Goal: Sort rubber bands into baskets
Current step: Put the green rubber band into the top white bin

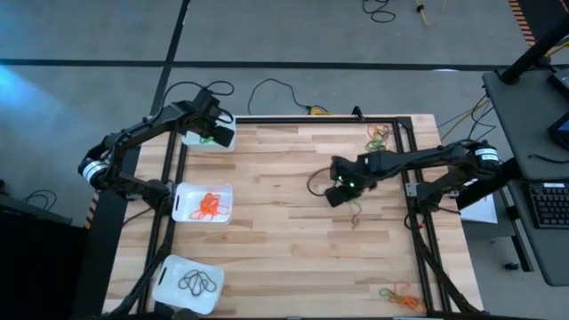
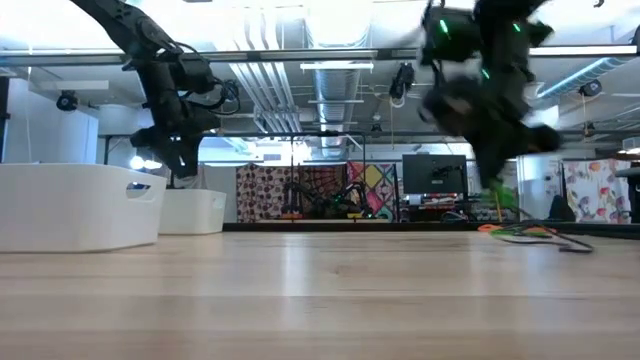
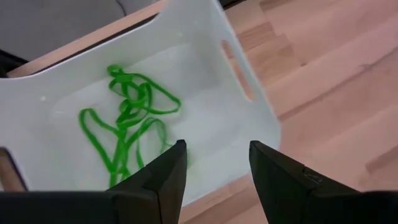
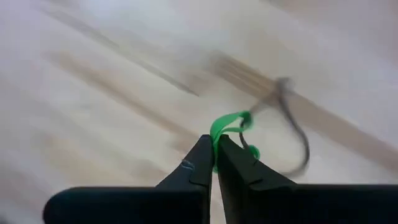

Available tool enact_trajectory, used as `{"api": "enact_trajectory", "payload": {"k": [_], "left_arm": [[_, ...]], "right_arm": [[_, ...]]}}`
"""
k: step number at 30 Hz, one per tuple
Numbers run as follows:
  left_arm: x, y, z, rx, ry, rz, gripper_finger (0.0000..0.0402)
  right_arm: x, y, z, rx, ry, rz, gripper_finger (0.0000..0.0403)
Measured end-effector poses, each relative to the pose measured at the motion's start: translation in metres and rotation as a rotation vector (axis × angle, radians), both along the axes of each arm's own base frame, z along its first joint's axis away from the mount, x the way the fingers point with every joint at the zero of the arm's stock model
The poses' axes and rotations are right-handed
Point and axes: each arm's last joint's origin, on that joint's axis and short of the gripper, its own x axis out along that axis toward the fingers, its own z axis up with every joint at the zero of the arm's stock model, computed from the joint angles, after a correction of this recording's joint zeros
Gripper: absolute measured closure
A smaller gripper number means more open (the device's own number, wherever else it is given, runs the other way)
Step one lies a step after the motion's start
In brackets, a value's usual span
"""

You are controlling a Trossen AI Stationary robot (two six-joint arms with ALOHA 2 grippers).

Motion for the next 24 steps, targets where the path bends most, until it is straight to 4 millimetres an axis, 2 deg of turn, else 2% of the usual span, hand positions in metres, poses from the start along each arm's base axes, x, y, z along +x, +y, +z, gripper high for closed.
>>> {"api": "enact_trajectory", "payload": {"k": [7, 10, 13, 18, 24], "left_arm": [[0.010, -0.005, 0.001, 0.022, -0.020, -0.043, 0.0243], [0.012, -0.007, 0.001, 0.021, -0.019, -0.053, 0.0243], [0.012, -0.010, 0.002, 0.013, -0.014, -0.059, 0.0243], [0.012, -0.012, 0.004, 0.013, -0.021, -0.056, 0.0243], [0.025, -0.021, 0.006, 0.027, -0.055, -0.109, 0.0243]], "right_arm": [[0.038, -0.010, 0.055, -0.224, -0.361, 0.294, 0.0393], [0.040, -0.020, 0.066, -0.323, -0.377, 0.281, 0.0393], [0.042, -0.026, 0.072, -0.348, -0.399, 0.301, 0.0393], [0.045, -0.026, 0.074, -0.354, -0.481, 0.451, 0.0394], [0.049, -0.046, 0.044, -0.371, -0.456, 0.337, 0.0394]]}}
